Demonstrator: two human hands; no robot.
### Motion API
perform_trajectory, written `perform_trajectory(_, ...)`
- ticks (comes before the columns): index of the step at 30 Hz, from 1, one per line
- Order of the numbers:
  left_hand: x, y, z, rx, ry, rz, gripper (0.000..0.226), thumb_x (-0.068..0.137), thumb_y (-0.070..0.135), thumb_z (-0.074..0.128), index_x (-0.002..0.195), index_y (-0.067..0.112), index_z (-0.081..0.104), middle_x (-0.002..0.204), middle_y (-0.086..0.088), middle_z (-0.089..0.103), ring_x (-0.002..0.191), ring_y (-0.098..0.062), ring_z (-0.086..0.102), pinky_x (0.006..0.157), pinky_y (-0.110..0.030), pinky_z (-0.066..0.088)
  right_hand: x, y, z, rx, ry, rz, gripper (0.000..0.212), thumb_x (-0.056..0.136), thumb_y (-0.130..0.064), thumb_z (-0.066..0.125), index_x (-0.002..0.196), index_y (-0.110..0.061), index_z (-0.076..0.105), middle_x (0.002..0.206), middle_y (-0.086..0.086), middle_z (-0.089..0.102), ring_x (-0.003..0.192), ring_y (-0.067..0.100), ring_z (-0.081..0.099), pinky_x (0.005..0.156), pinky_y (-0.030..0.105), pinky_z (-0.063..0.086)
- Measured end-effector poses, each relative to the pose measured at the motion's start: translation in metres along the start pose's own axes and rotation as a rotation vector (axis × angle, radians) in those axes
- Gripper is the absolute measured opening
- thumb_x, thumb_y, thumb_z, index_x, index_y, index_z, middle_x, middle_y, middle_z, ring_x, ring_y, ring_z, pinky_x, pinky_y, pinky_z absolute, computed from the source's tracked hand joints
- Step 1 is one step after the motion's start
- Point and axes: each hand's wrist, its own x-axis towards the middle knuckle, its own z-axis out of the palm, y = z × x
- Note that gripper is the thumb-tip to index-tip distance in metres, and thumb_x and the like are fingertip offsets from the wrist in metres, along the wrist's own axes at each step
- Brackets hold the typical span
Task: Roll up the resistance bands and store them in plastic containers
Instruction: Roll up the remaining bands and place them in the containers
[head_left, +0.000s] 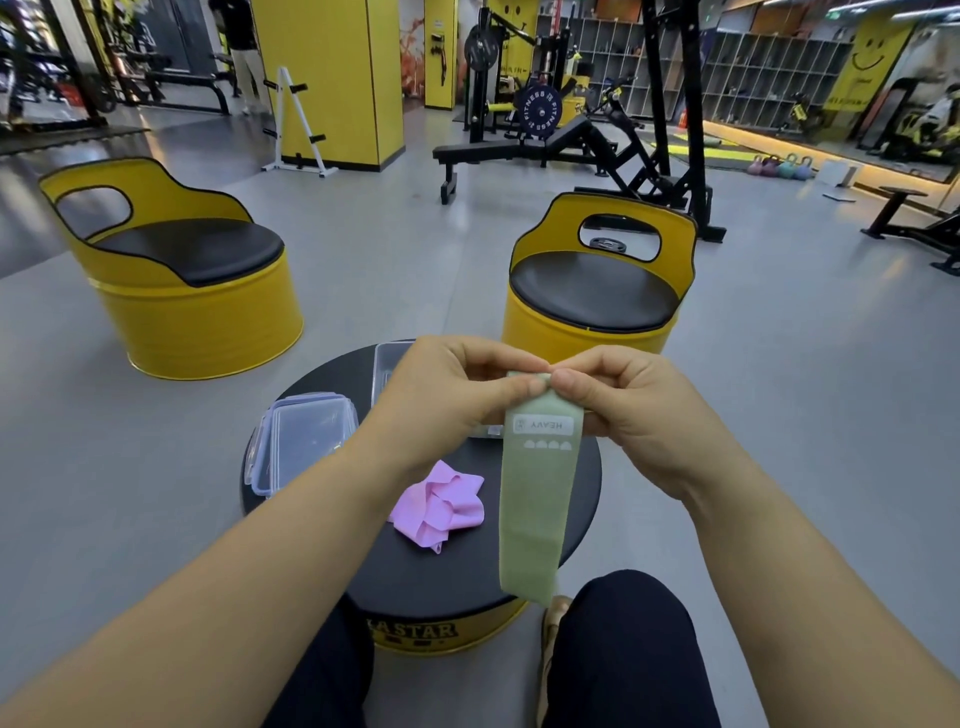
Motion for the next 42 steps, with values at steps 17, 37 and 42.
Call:
perform_trajectory(17,0.000,-0.004,-0.002,0.054,-0.044,-0.075,0.009,0.080,0.012,0.071,0.089,0.012,0.070,0.082,-0.010,0.072,0.077,-0.014,0.071,0.063,-0.023,0.057,-0.003,-0.003,-0.001,-0.071,0.076,-0.062,0.010,0.073,-0.006,0.073,0.080,-0.013,0.071,0.073,-0.003,0.073,0.075,0.012,0.070,0.066,0.021,0.056)
perform_trajectory(37,0.004,-0.014,-0.010,0.193,-0.135,0.011,0.009,0.088,0.011,0.061,0.087,0.018,0.067,0.078,-0.011,0.072,0.072,-0.020,0.068,0.065,-0.029,0.059,-0.004,0.003,0.000,-0.368,0.097,-0.221,0.017,0.074,-0.010,0.075,0.081,-0.025,0.073,0.082,-0.009,0.073,0.079,0.014,0.068,0.078,0.033,0.056)
perform_trajectory(42,0.004,-0.011,-0.012,0.321,-0.148,0.114,0.016,0.082,0.010,0.069,0.084,0.026,0.066,0.077,-0.015,0.069,0.065,-0.013,0.065,0.064,-0.016,0.053,-0.005,0.002,-0.001,-0.287,0.074,-0.190,0.018,0.074,-0.007,0.075,0.079,-0.023,0.073,0.083,0.001,0.073,0.082,0.023,0.069,0.074,0.030,0.058)
